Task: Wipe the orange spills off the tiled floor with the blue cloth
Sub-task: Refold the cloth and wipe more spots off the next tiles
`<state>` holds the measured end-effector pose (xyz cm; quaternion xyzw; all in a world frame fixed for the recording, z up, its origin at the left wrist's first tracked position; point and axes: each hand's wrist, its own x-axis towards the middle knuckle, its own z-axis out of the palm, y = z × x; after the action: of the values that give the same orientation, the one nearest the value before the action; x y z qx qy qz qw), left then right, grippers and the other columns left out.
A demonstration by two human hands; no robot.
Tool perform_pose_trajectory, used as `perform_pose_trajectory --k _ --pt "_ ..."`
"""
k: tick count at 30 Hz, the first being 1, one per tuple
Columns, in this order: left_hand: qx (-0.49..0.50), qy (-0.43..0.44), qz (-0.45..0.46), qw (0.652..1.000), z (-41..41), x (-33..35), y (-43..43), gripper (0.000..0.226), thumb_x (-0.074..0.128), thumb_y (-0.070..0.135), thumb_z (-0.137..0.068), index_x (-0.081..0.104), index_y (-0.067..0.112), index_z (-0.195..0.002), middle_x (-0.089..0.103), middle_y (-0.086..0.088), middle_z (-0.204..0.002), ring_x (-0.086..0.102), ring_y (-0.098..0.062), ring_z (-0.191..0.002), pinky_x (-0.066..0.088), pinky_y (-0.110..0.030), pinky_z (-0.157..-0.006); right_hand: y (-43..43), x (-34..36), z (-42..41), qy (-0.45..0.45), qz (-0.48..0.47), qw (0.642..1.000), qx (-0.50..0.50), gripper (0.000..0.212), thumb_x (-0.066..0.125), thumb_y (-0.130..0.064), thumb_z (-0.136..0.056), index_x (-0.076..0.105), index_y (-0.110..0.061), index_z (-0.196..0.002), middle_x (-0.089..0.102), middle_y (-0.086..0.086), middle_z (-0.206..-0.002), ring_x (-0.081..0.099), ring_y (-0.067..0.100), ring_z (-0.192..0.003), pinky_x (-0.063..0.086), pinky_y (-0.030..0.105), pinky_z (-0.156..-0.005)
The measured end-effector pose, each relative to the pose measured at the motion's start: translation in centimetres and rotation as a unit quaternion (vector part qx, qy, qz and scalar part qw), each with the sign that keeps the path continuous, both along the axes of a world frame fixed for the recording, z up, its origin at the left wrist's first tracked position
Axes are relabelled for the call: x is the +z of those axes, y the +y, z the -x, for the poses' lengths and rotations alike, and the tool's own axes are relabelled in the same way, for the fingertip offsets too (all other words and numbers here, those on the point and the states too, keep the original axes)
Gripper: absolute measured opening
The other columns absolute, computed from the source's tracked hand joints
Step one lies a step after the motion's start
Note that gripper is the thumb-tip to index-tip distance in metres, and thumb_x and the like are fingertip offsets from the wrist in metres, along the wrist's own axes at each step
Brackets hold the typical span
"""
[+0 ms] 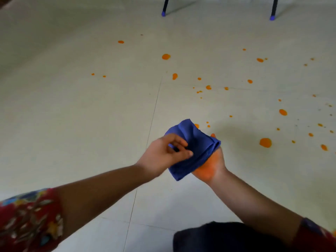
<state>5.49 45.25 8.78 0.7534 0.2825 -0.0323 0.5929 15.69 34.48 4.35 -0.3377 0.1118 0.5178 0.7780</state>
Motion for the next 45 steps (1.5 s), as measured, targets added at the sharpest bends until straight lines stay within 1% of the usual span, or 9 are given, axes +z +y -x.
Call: perform_pose_trajectory --k 6,10,17,25,28,32,37,40,45 --pt "-0.022 0.011 -0.173 0.985 -2.3 -2.0 -3.2 0.017 0.078 0.033 -0.075 0.064 0.03 -0.083 0.061 0.012 -0.086 0.056 -0.002 -0.073 0.049 -0.022 -0.068 -1.8 -2.3 -0.7 0.088 -0.008 0.996 -0.029 0.039 0.032 -0.041 -0.098 0.056 -0.011 -0.09 0.064 0.012 -0.079 0.066 0.026 -0.071 0.058 0.034 -0.067" --pt "0.059 0.006 0.033 0.998 -3.3 -1.5 -3.2 0.011 0.073 0.015 -0.081 0.063 0.017 -0.078 0.063 0.006 -0.079 0.059 -0.005 -0.072 0.05 -0.02 -0.068 -3.6 -1.8 -0.9 0.082 -0.065 0.994 0.024 0.077 0.034 -0.07 -0.089 0.052 -0.008 -0.13 0.041 0.02 -0.138 0.047 0.036 -0.126 0.037 0.05 -0.109" --pt "-0.038 0.08 0.124 0.988 -3.4 0.0 0.2 0.029 0.081 0.03 -0.06 0.066 0.019 -0.082 0.07 -0.003 -0.099 0.065 -0.018 -0.097 0.054 -0.032 -0.089 -4.6 -1.5 -1.1 -0.007 -0.061 0.998 -0.002 0.073 0.057 -0.046 -0.09 0.03 -0.008 -0.147 0.034 0.021 -0.147 0.034 0.041 -0.135 0.023 0.059 -0.114" --pt "0.01 0.106 0.346 0.932 -3.9 -3.4 1.4 0.028 0.068 0.023 -0.078 0.062 0.013 -0.103 0.065 -0.005 -0.098 0.064 -0.018 -0.088 0.052 -0.033 -0.081 -7.7 -1.3 -2.2 -0.09 0.018 0.996 -0.021 0.05 0.048 -0.017 -0.075 0.055 -0.006 -0.124 0.06 0.019 -0.111 0.059 0.035 -0.105 0.048 0.036 -0.089" --pt "0.101 0.11 0.337 0.929 -4.3 -5.0 2.2 0.016 0.053 0.016 -0.089 0.066 0.013 -0.098 0.067 -0.008 -0.097 0.065 -0.021 -0.082 0.052 -0.037 -0.081 -8.5 -0.9 -3.2 -0.085 0.078 0.993 -0.013 0.066 0.064 -0.021 -0.073 0.05 -0.003 -0.134 0.051 0.027 -0.132 0.051 0.043 -0.12 0.036 0.036 -0.089" --pt "0.002 0.133 0.273 0.953 -5.0 -6.4 1.4 0.035 0.06 0.048 -0.086 0.065 0.023 -0.11 0.071 -0.003 -0.106 0.068 -0.022 -0.094 0.054 -0.039 -0.08 -7.6 -0.8 -3.2 -0.064 0.12 0.99 0.022 0.022 0.035 -0.019 -0.098 0.053 -0.008 -0.104 0.056 -0.001 -0.073 0.055 0.008 -0.071 0.038 0.025 -0.076" --pt "0.079 0.133 0.091 0.984 -5.5 -9.4 -0.2 0.037 0.072 0.021 -0.079 0.059 0.011 -0.112 0.07 -0.01 -0.103 0.067 -0.024 -0.095 0.056 -0.04 -0.081 -6.5 -0.5 -3.5 -0.083 0.19 0.976 0.064 0.028 0.05 -0.026 -0.079 0.052 -0.012 -0.102 0.054 0.008 -0.095 0.053 0.025 -0.085 0.044 0.03 -0.071" --pt "0.163 0.059 -0.034 0.984 -5.4 -10.7 1.5 0.056 0.068 0.018 -0.075 0.049 0.018 -0.128 0.048 -0.002 -0.13 0.051 -0.018 -0.119 0.048 -0.037 -0.094 -7.2 -0.1 -4.2 -0.181 0.299 0.926 0.144 0.017 0.042 -0.019 -0.091 0.057 -0.016 -0.082 0.064 -0.004 -0.067 0.059 0.011 -0.064 0.039 0.026 -0.061" --pt "-0.209 -0.044 0.057 0.975 -6.9 -7.8 2.4 0.084 0.073 0.037 -0.069 0.029 0.048 -0.14 0.031 0.022 -0.145 0.027 0.006 -0.136 0.03 -0.024 -0.108 -6.4 1.3 -5.5 -0.309 0.362 0.827 0.297 0.024 0.049 -0.027 -0.088 0.04 -0.021 -0.066 0.04 -0.005 -0.057 0.035 0.016 -0.061 0.023 0.032 -0.06"
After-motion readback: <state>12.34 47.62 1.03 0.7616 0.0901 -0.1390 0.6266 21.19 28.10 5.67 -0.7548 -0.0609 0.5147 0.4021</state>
